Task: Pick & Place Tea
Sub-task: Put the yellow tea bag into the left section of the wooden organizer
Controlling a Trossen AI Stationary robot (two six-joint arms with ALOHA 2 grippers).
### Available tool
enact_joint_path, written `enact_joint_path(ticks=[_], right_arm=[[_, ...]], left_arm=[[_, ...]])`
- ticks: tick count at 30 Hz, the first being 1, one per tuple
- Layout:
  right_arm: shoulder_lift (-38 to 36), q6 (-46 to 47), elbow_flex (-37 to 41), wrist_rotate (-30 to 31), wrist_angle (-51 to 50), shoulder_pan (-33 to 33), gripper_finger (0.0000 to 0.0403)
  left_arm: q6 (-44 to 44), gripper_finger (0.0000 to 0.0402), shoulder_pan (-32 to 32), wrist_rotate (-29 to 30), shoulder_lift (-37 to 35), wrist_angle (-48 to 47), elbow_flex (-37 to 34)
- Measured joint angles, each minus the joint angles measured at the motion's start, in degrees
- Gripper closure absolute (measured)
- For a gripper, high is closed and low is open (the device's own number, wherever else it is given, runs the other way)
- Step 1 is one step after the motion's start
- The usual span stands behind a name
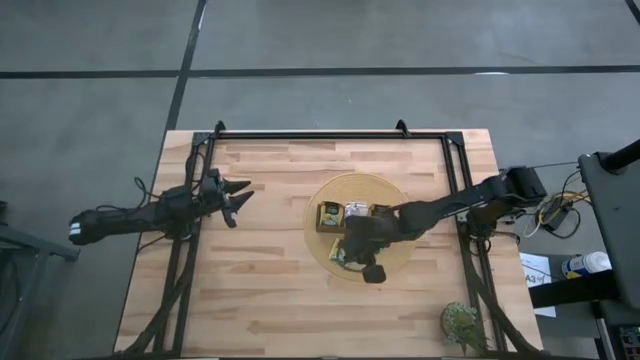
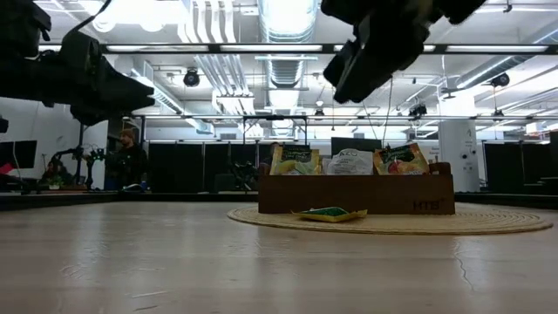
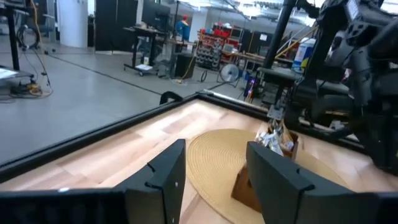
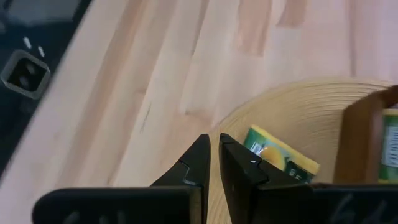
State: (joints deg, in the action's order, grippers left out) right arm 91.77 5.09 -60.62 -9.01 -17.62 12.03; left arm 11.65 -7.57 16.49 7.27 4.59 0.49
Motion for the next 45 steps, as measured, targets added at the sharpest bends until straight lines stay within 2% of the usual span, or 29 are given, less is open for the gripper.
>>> enact_joint_path(ticks=[7, 13, 20, 26, 32, 36, 40, 45], right_arm=[[9.6, -2.74, -7.87, -0.03, -9.99, 0.48, 0.0355], [15.17, -3.79, -14.48, -0.03, -20.11, 0.37, 0.0296], [18.76, -2.87, -17.61, 0.07, -20.58, 0.48, 0.0226], [23.21, -1.9, -17.79, 1.57, -20.54, 0.33, 0.0202], [24.86, 0.81, -17.9, 2.25, -20.06, 0.19, 0.02], [24.98, 1.32, -17.9, 8.04, -19.22, 0.35, 0.0209], [25.09, 3.4, -17.9, 13.62, -19.04, 0.15, 0.0241], [25.11, 5.02, -17.88, 15.25, -18.88, 0.18, 0.0302]], left_arm=[[0.23, 0.0239, 0.0, 0.05, 0.39, -0.51, 0.0], [0.26, 0.0239, 0.0, 0.07, 0.57, -0.58, 0.0], [0.31, 0.0239, -0.02, 0.07, 0.57, -0.66, 0.0], [0.31, 0.0239, -0.02, 0.09, 0.72, -0.78, -0.02], [0.34, 0.0239, -0.01, 0.09, 0.76, -0.82, -0.02], [0.36, 0.0239, -0.02, 0.09, 0.76, -0.82, -0.02], [0.36, 0.0239, -0.02, 0.09, 0.76, -0.82, -0.04], [0.36, 0.0239, -0.02, 0.09, 0.76, -0.82, -0.04]])
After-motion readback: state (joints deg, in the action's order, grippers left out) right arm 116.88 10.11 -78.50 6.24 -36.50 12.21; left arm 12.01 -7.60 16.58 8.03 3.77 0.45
